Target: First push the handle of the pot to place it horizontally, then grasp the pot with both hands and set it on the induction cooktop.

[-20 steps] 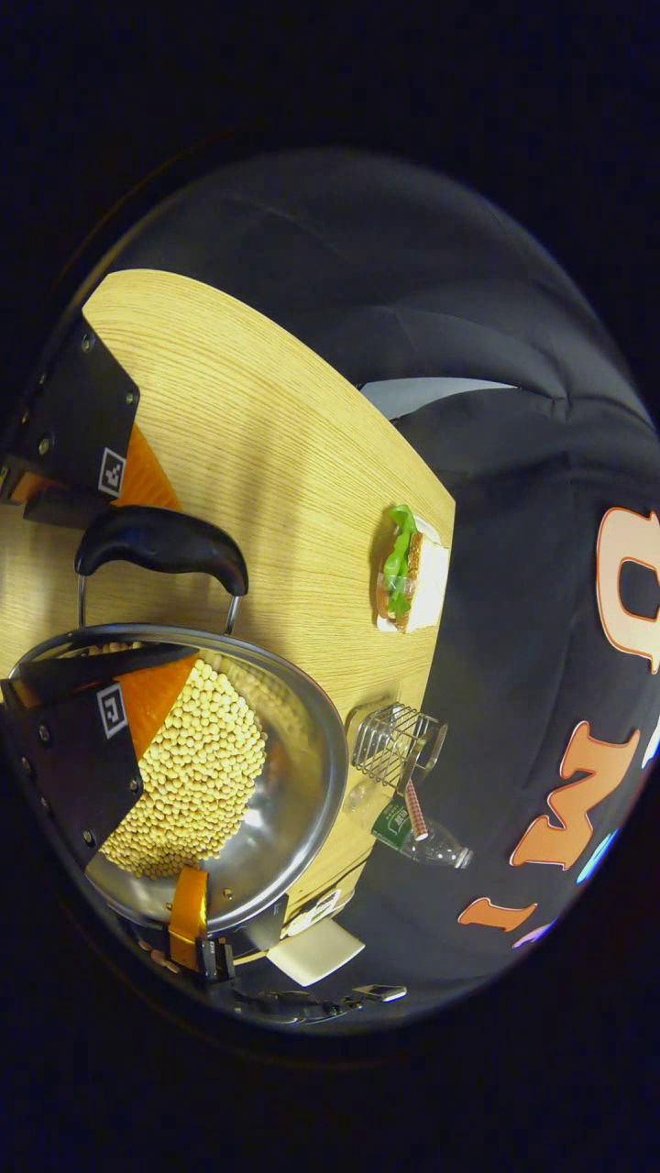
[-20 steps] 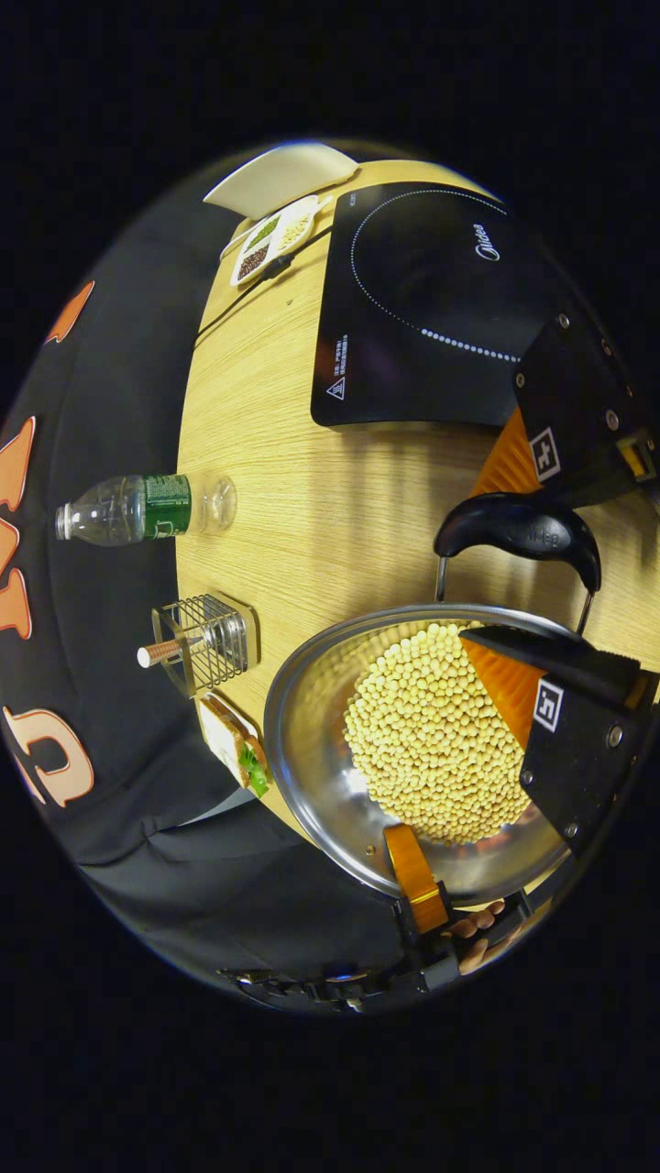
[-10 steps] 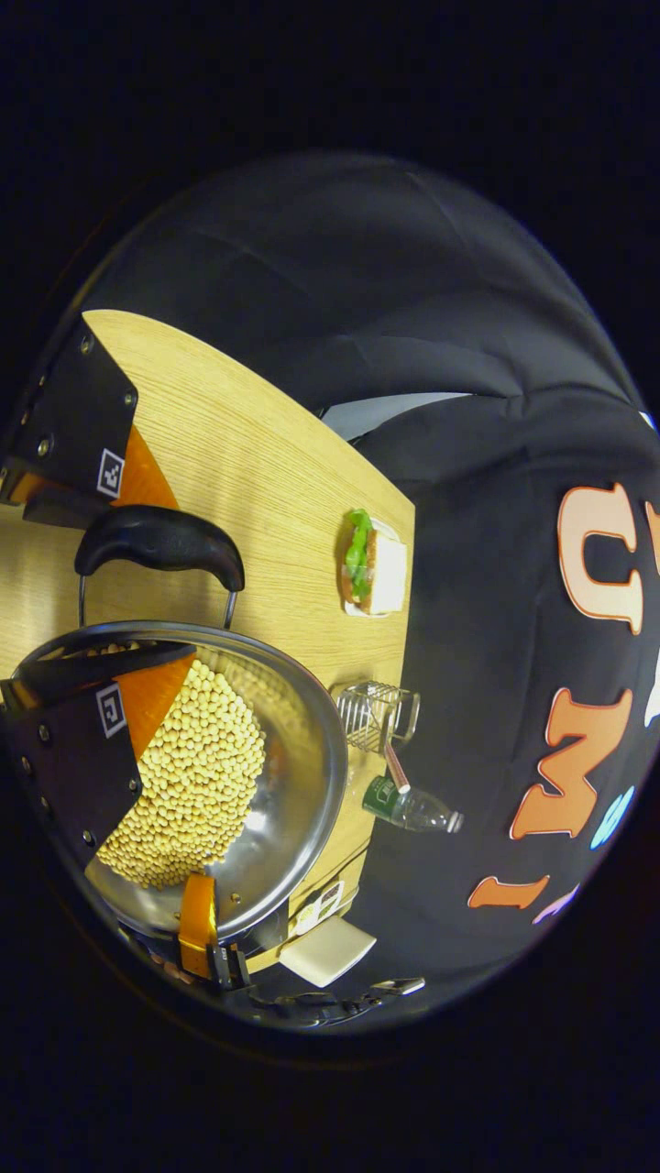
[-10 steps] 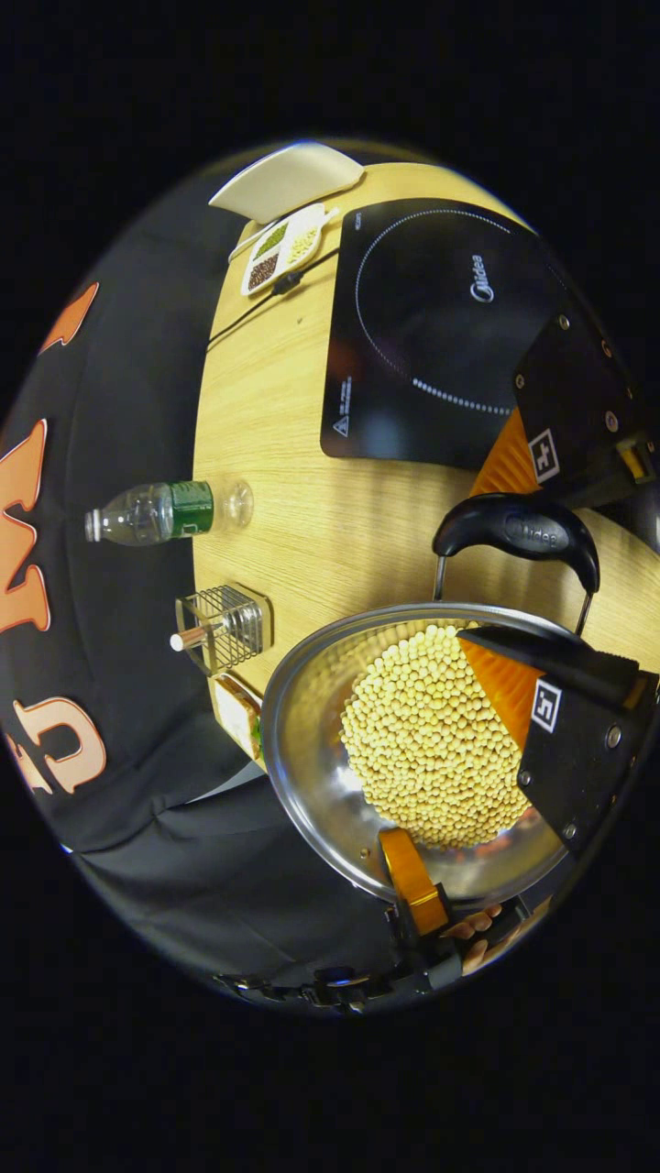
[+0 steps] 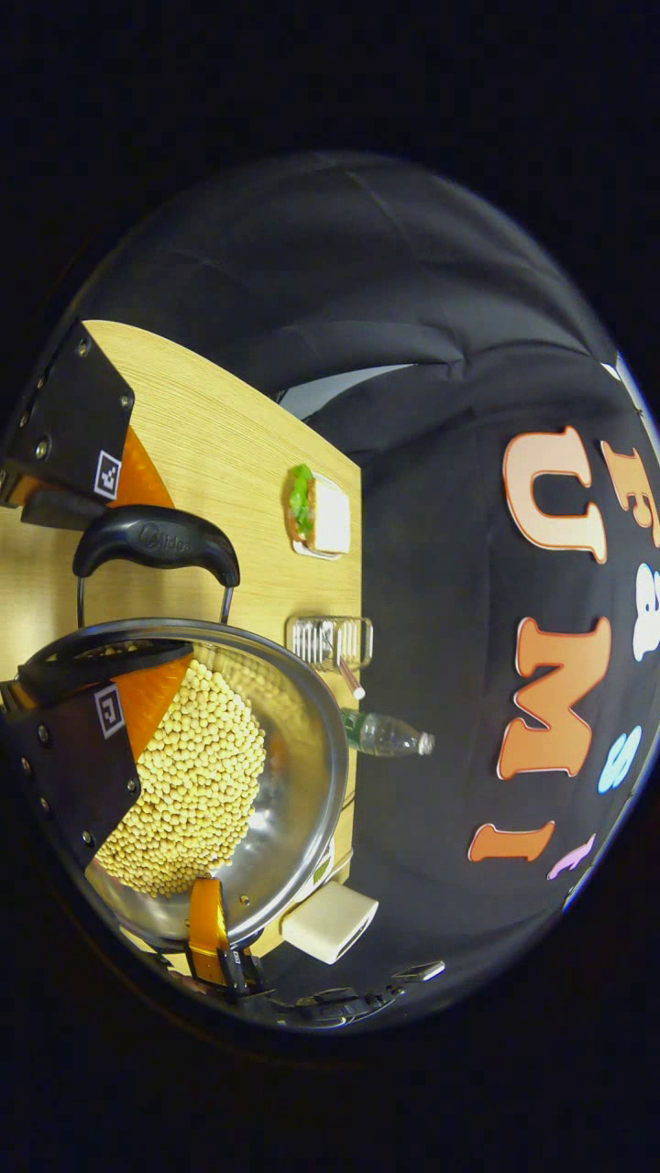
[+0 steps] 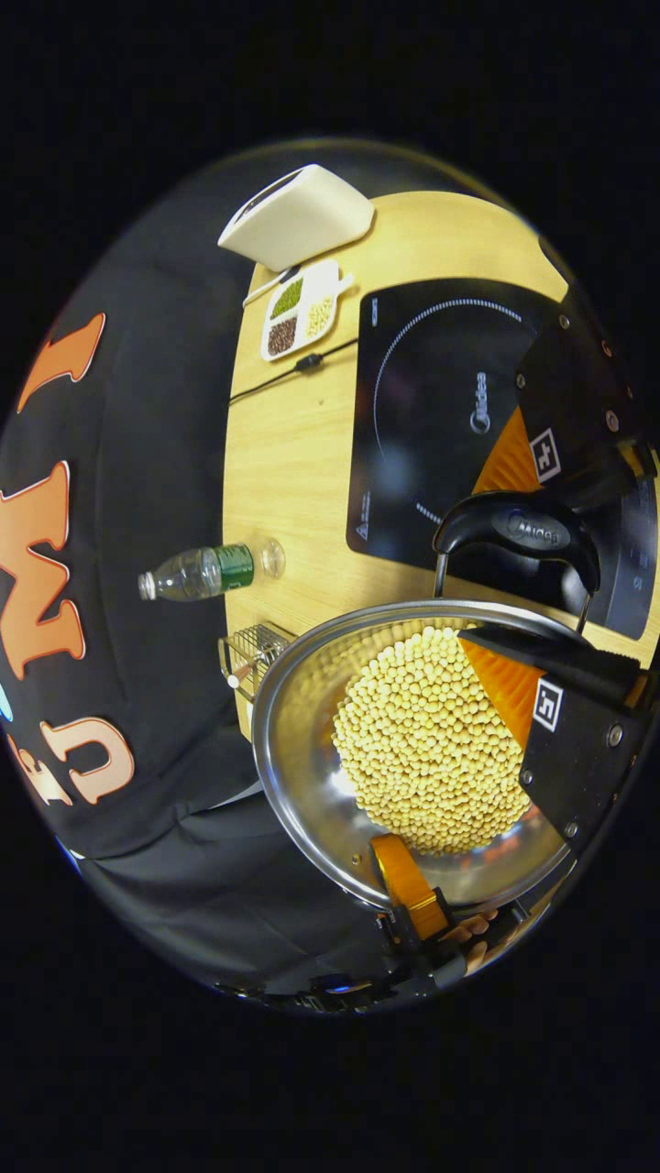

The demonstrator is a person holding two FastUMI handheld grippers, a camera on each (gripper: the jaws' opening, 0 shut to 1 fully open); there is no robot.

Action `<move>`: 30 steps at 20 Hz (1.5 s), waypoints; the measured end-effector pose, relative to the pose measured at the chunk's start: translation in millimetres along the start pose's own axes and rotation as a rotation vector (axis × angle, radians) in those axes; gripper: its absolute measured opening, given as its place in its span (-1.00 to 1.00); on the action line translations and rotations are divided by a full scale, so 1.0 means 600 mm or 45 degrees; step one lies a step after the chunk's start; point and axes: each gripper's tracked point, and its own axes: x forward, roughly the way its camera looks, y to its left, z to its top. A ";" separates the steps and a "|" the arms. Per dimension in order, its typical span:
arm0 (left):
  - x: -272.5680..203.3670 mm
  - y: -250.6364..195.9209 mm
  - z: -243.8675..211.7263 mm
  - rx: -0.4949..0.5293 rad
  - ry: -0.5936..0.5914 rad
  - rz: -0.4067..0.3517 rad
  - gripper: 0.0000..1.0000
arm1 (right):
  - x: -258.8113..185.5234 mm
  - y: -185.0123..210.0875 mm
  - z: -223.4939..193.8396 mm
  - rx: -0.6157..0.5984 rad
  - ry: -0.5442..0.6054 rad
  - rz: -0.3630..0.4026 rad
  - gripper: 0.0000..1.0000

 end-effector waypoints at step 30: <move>0.029 -0.002 0.015 0.088 0.007 -0.191 0.15 | -0.020 0.003 -0.008 0.083 -0.041 -0.159 0.27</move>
